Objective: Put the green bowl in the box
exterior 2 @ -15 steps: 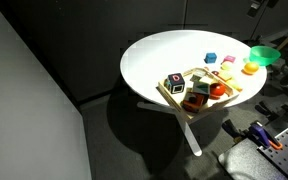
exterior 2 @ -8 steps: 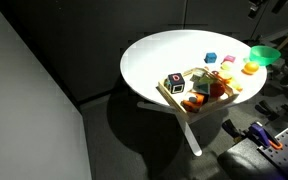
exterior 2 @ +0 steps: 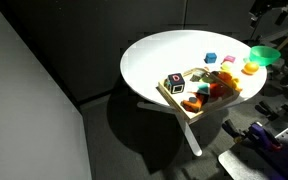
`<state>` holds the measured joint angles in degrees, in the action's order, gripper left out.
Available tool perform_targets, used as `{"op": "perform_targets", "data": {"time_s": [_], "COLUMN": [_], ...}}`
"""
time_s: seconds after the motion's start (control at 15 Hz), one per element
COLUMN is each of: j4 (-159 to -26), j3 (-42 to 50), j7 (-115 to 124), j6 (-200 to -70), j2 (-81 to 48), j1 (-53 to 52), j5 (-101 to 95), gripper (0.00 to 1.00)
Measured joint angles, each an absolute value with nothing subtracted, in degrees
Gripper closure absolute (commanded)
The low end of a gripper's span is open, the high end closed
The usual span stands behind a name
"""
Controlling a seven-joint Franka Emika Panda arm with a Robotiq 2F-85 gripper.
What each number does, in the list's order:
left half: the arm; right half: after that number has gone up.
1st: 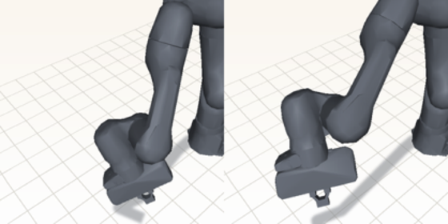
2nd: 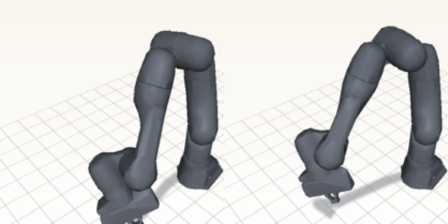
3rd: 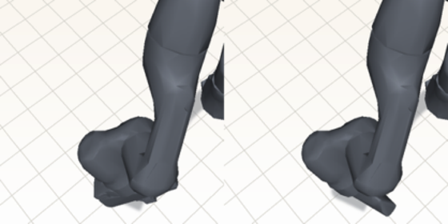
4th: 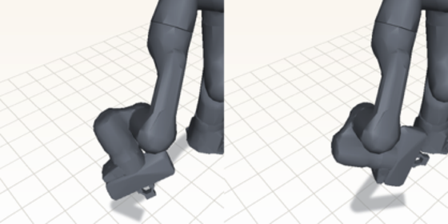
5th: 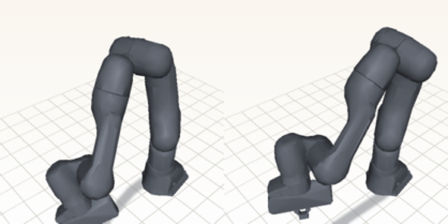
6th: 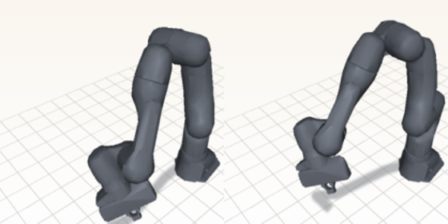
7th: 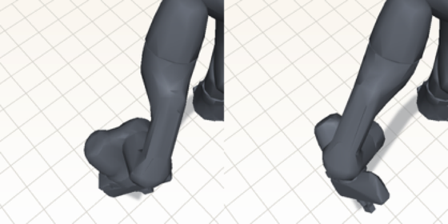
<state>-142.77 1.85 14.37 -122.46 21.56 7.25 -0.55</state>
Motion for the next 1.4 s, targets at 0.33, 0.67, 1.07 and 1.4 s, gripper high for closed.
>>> {"op": "perform_targets", "data": {"time_s": [0.33,0.67,1.07,1.4], "j4": [-142.27,-141.82,-140.98,-140.99], "j3": [6.24,10.6,12.06,11.93], "j7": [8.86,-1.64,-6.05,-6.03], "j6": [-126.43,-131.59,-133.6,-133.6], "j2": [17.2,13.6,11.24,11.23], "j1": [7.89,8.0,8.02,8.01], "j5": [-0.55,0.35,1.2,1.2], "gripper": [0.0,0.0,0.0,0.0]}}
